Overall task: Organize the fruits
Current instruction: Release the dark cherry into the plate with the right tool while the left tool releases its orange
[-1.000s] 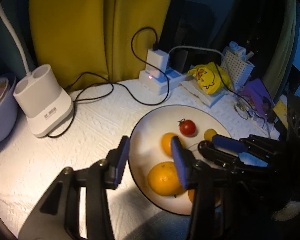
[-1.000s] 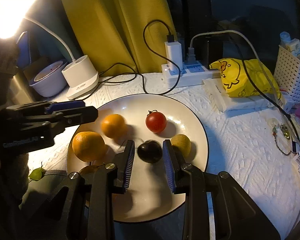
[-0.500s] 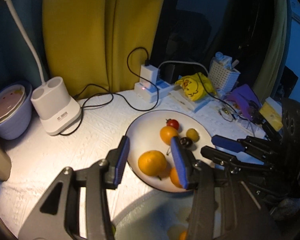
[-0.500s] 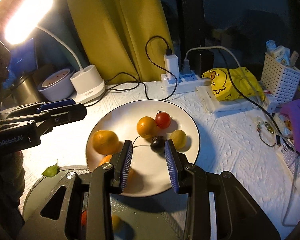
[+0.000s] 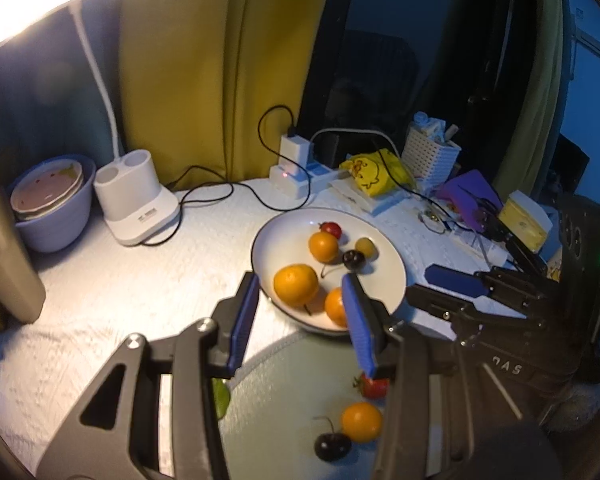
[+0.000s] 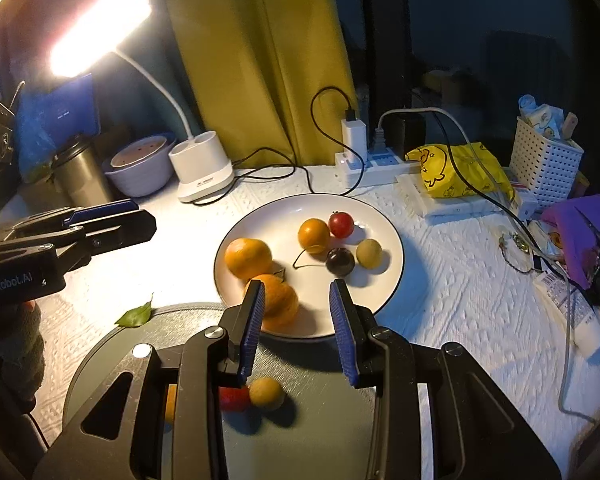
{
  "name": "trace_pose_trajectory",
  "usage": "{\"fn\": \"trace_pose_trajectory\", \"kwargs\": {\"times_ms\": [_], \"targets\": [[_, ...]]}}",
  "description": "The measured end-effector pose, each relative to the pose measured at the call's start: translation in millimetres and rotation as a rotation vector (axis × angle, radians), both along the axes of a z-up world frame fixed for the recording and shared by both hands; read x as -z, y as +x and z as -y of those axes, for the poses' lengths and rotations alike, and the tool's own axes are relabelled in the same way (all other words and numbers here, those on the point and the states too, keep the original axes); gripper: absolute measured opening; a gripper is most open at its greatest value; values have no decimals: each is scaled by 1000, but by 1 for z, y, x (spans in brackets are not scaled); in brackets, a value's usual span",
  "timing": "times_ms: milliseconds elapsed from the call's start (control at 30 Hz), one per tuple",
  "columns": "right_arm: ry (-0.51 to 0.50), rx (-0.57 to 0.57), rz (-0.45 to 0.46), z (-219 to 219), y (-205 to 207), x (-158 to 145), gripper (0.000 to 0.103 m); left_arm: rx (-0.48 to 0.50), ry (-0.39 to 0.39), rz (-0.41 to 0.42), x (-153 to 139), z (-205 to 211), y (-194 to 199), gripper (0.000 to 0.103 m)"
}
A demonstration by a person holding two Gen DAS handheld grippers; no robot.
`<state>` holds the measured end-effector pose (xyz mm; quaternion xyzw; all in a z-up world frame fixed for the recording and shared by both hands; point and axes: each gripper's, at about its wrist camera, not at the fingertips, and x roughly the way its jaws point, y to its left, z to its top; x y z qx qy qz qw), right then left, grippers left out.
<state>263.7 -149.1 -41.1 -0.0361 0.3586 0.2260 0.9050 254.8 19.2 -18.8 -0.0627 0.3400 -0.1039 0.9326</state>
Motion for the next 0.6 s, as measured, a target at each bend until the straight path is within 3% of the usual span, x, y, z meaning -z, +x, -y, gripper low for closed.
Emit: {"fn": "trace_pose_trajectory", "kwargs": {"times_ms": [600], "targets": [[-16, -7, -16, 4, -40, 8, 36, -3, -13, -35, 22, 3, -45, 44]]}}
